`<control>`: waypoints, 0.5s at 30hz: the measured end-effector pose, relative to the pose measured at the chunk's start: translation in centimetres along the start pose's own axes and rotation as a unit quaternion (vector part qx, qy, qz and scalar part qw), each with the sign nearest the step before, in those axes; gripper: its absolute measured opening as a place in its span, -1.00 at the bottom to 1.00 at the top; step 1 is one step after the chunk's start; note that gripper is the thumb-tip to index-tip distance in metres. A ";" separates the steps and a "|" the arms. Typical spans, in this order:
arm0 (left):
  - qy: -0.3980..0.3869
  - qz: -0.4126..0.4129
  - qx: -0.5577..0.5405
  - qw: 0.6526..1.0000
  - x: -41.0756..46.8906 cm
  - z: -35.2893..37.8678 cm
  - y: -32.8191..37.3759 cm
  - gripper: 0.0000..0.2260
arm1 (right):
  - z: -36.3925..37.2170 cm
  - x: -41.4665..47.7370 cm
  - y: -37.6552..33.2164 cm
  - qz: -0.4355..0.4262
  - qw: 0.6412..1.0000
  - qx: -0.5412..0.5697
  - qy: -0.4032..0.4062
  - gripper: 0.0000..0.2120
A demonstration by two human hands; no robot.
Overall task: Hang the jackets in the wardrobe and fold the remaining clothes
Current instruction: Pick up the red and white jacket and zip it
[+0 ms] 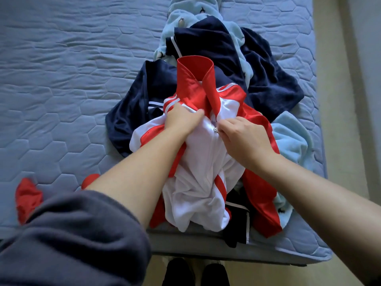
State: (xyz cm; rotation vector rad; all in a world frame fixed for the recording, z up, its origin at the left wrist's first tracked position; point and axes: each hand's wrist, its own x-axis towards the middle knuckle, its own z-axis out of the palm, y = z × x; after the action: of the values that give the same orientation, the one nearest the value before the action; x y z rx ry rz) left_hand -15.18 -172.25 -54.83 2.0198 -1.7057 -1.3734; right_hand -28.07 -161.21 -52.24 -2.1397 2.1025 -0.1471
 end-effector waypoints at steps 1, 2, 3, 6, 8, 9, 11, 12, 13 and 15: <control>-0.015 -0.011 0.011 1.000 0.5 0.7 0.6 -0.64 | 0.1 -0.1 0.0 0.006 1.000 0.004 0.005 -0.91; -0.031 -0.029 0.039 0.998 0.7 1.3 0.9 -0.54 | 0.2 -0.3 -0.1 0.012 1.000 0.008 0.010 -0.91; -0.041 -0.047 0.067 0.996 1.0 2.0 1.0 -0.49 | 0.4 -0.4 -0.1 0.018 1.000 0.010 0.007 -0.91; -0.040 -0.100 0.029 0.994 1.6 2.8 0.8 -0.64 | 1.2 -1.0 -0.1 0.029 0.999 0.011 -0.025 -0.92; -0.047 -0.144 -0.123 0.981 1.5 2.6 0.8 -0.66 | 1.5 -1.7 -0.1 0.048 0.997 0.041 -0.043 -0.92; -0.048 -0.157 -0.207 0.964 1.1 2.4 0.7 -0.67 | 1.5 -2.0 -0.1 0.066 0.994 0.073 -0.056 -0.91; -0.079 -0.161 -0.340 0.923 -0.7 1.3 0.9 -0.70 | 1.2 -2.3 -0.3 0.129 0.972 0.179 -0.087 -0.88; -0.104 -0.157 -0.388 0.902 -1.9 0.4 1.2 -0.72 | 0.6 -2.2 -0.6 0.173 0.950 0.246 -0.089 -0.87; -0.123 -0.145 -0.417 0.889 -3.1 -0.7 1.6 -0.75 | -0.1 -1.9 -1.0 0.222 0.920 0.316 -0.072 -0.87; -0.169 -0.105 -0.461 0.865 -5.4 -2.8 2.7 -0.76 | -2.1 -0.9 -2.0 0.325 0.829 0.454 -0.028 -0.78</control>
State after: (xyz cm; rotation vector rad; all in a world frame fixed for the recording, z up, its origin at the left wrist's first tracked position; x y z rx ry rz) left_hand -14.70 -169.75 -48.68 1.4509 -0.6151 -2.1467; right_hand -26.51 -160.31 -49.79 -0.8343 1.9756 -0.7921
